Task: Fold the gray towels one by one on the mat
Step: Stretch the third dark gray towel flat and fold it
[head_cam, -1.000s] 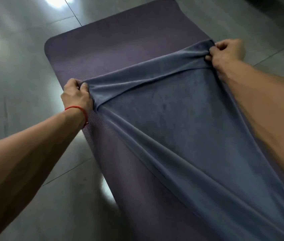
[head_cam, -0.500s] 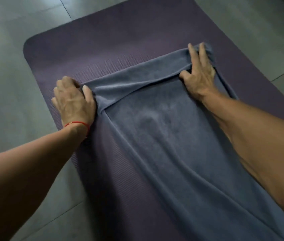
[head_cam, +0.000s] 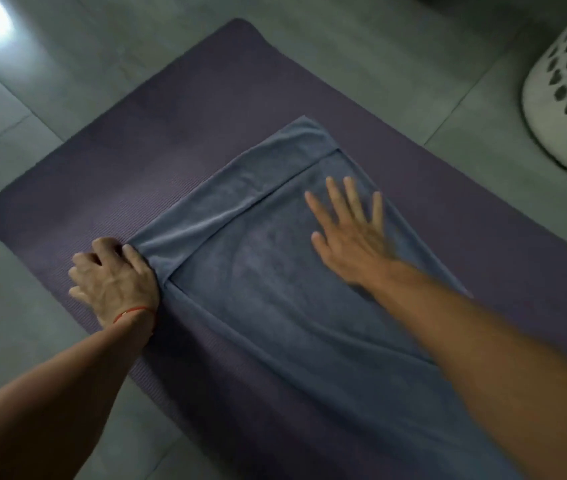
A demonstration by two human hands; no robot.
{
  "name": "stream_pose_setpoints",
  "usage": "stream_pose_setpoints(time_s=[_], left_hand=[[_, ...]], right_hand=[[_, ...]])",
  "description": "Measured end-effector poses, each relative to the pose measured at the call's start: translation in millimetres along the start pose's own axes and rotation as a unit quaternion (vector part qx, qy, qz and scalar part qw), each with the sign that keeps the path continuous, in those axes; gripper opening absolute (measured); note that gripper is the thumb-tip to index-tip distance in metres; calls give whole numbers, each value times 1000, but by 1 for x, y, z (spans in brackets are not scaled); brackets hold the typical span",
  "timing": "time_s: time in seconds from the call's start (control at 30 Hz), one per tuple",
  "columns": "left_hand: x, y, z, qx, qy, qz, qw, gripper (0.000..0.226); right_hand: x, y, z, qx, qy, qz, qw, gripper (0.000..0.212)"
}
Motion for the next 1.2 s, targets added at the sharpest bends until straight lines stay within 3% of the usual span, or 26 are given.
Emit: stream_pose_setpoints(time_s=[0.2,0.27,0.33,0.37,0.43,0.5,0.57,0.67,0.77,0.83,0.93,1.0,1.03,1.1,1.2], left_hand=[[-8,4,2,23,38,14,999,38],[38,-32,-22,52,9,-12,999,42],[129,-101,-75,102,-10,33,994,50],[141,-104,-90,120,4,33,992,53],[90,-59,-55,91,8,-2,996,52],[1,29,44,171,13,-22,985,47],[-40,102,120,370,-19,-5,929,46],[-28,172,223,622,-128,12,772,47],[-33,234,329,777,-187,41,600,50],[-37,258,392,838,-227,31,494,53],[-43,280,456,890,-255,-3,378,55],[-49,300,481,907,-235,5,350,53],[-50,316,489,904,-232,15,359,51],[-44,358,497,880,-240,22,409,49],[-23,411,511,839,-288,-14,461,50]], right_hand=[[60,55,159,50,36,-37,997,61],[73,99,208,37,45,-6,998,60],[85,144,258,26,43,35,998,59],[90,165,281,28,40,51,998,59],[101,200,325,41,18,64,997,59],[106,212,360,82,-9,52,995,59],[112,211,378,109,-34,37,993,62],[119,212,383,116,-89,9,989,87],[106,237,400,128,-95,-23,987,77],[105,263,428,173,-138,-52,974,68],[119,317,476,319,-167,-121,925,72],[131,352,495,457,-90,-189,865,66],[139,365,500,515,-41,-239,822,62],[150,376,504,602,59,-330,725,57],[166,380,505,673,176,-454,556,56]])
Point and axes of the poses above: each hand's wrist, its own z-axis away from the middle knuckle, its own x-axis out of the palm, y = z × x, the point moved 5 cm from there along -z, towards the middle knuckle, and after that the axes turned 13 degrees about x, right-handed, at the moved point
